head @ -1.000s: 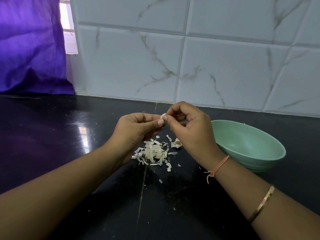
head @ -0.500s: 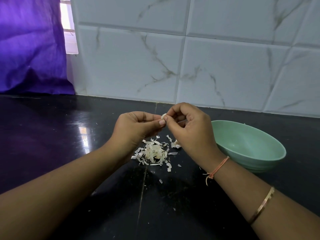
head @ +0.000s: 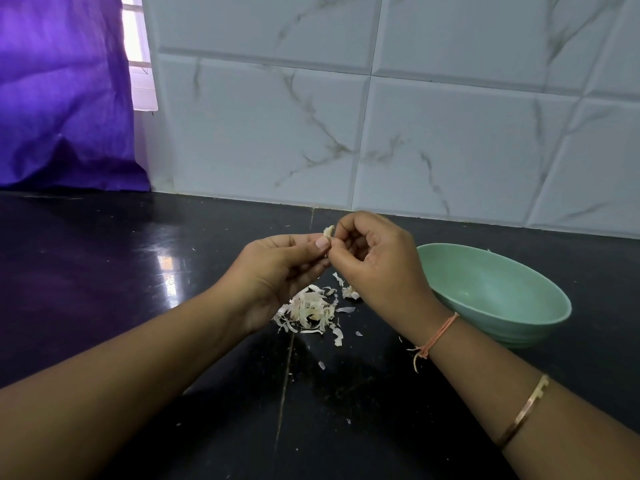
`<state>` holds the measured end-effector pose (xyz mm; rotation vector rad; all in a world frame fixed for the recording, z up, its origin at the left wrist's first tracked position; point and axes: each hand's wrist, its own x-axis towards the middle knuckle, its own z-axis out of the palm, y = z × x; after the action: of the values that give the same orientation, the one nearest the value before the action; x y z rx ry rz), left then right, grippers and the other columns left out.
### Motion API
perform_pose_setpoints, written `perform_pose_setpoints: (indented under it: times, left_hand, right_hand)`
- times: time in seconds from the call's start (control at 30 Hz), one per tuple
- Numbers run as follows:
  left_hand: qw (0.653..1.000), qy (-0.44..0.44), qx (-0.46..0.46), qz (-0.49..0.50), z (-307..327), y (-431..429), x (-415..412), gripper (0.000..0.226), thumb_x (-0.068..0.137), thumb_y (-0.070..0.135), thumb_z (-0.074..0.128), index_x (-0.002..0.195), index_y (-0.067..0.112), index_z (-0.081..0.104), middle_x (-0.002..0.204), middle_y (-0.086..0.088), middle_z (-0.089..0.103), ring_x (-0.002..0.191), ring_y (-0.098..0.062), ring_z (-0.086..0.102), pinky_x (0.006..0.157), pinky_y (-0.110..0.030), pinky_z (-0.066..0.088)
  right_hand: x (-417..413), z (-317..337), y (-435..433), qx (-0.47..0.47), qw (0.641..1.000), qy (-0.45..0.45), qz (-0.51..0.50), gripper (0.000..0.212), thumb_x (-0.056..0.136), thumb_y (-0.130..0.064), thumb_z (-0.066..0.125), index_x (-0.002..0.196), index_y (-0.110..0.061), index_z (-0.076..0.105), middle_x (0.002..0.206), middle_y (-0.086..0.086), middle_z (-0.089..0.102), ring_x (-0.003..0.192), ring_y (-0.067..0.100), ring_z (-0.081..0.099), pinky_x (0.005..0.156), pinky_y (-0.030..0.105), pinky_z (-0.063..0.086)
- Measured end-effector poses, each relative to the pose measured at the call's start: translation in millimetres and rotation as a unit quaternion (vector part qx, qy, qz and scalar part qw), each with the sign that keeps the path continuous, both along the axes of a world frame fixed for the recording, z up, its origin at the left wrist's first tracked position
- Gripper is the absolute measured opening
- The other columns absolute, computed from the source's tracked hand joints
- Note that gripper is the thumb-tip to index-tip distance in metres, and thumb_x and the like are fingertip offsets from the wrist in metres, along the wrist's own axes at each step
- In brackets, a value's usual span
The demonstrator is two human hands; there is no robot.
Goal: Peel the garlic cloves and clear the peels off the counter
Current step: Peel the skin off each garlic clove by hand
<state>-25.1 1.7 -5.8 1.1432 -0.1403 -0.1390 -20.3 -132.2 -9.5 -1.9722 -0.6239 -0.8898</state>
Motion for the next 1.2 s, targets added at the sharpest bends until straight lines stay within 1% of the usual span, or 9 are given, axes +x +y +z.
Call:
perform_pose_setpoints:
  times: [0.1,0.23,0.43,0.53,0.6,0.67,0.73,0.9,1.2]
  left_hand:
    - [0.999,0.031,-0.014,-0.036,-3,2,2,0.010,0.067,0.012,0.064,0.075,0.008,0.066,0.069,-0.001,0.067,0.060,-0.003,0.063,0.061,-0.013,0.054]
    - [0.996,0.058,-0.048,-0.049,-3,5,6,0.014,0.075,0.017,0.063,0.087,0.011,0.067,0.085,-0.001,0.066,0.079,-0.007,0.061,0.071,-0.017,0.053]
    - [0.999,0.049,-0.023,0.002,-3,7,8,0.008,0.085,0.013,0.058,0.084,0.009,0.065,0.074,0.002,0.069,0.072,-0.006,0.063,0.059,-0.014,0.054]
    - [0.999,-0.002,0.035,0.027,-5,4,8,0.006,0.083,0.014,0.060,0.082,0.010,0.064,0.071,0.003,0.068,0.064,-0.003,0.062,0.058,-0.014,0.053]
    - [0.996,-0.032,0.074,0.047,-7,4,8,0.006,0.084,0.014,0.061,0.082,0.010,0.065,0.073,0.002,0.067,0.066,-0.003,0.060,0.060,-0.015,0.051]
    - [0.990,-0.057,0.113,0.060,-8,4,8,0.007,0.085,0.013,0.061,0.082,0.010,0.067,0.073,0.001,0.067,0.065,-0.004,0.058,0.060,-0.015,0.050]
    - [0.984,-0.081,0.145,0.064,-9,2,7,0.008,0.085,0.013,0.062,0.080,0.010,0.067,0.069,0.002,0.067,0.063,-0.003,0.058,0.058,-0.014,0.050]
    - [0.972,-0.116,0.191,0.067,-11,1,6,0.008,0.086,0.015,0.062,0.081,0.012,0.067,0.071,0.003,0.069,0.060,0.001,0.059,0.054,-0.013,0.047]
    - [0.958,-0.181,0.211,0.067,-10,2,6,0.007,0.081,0.009,0.066,0.074,0.008,0.068,0.078,-0.013,0.071,0.072,-0.018,0.062,0.066,-0.021,0.053]
  right_hand:
    - [1,-1,-1,-0.013,1.000,0.008,-0.006,0.007,0.072,-0.013,0.061,0.066,-0.011,0.058,0.064,-0.003,0.057,0.054,0.008,0.048,0.051,0.023,0.043]
    - [0,-3,-1,-0.047,0.998,0.029,-0.020,0.008,0.071,-0.008,0.063,0.066,-0.012,0.058,0.064,-0.004,0.056,0.054,0.009,0.048,0.054,0.026,0.046]
    - [2,-5,-2,-0.090,0.993,0.075,-0.035,0.015,0.077,0.002,0.055,0.082,-0.010,0.062,0.080,-0.001,0.059,0.070,0.014,0.057,0.066,0.024,0.047]
    - [2,-3,-4,-0.077,0.991,0.082,-0.066,0.009,0.083,-0.006,0.057,0.083,-0.010,0.065,0.069,-0.006,0.058,0.062,0.007,0.053,0.062,0.019,0.043]
    - [1,-3,-3,-0.044,0.993,0.093,-0.064,0.010,0.086,-0.016,0.060,0.078,-0.011,0.063,0.063,-0.007,0.058,0.059,0.008,0.057,0.063,0.026,0.050]
    - [1,-2,-2,0.015,0.993,0.116,-0.030,0.015,0.089,-0.021,0.059,0.078,-0.011,0.061,0.066,0.000,0.063,0.063,0.017,0.064,0.067,0.041,0.055]
    - [-1,0,0,0.061,0.989,0.132,0.011,0.010,0.089,-0.021,0.059,0.082,-0.016,0.061,0.070,0.001,0.064,0.066,0.019,0.065,0.068,0.046,0.055]
    - [-1,0,-1,0.052,0.990,0.124,0.031,0.011,0.087,-0.012,0.062,0.077,-0.017,0.063,0.066,0.000,0.066,0.061,0.010,0.063,0.068,0.038,0.057]
    - [-2,3,0,0.138,0.965,0.204,0.087,0.022,0.093,-0.007,0.052,0.074,-0.014,0.059,0.065,0.003,0.058,0.053,0.002,0.051,0.056,0.018,0.047]
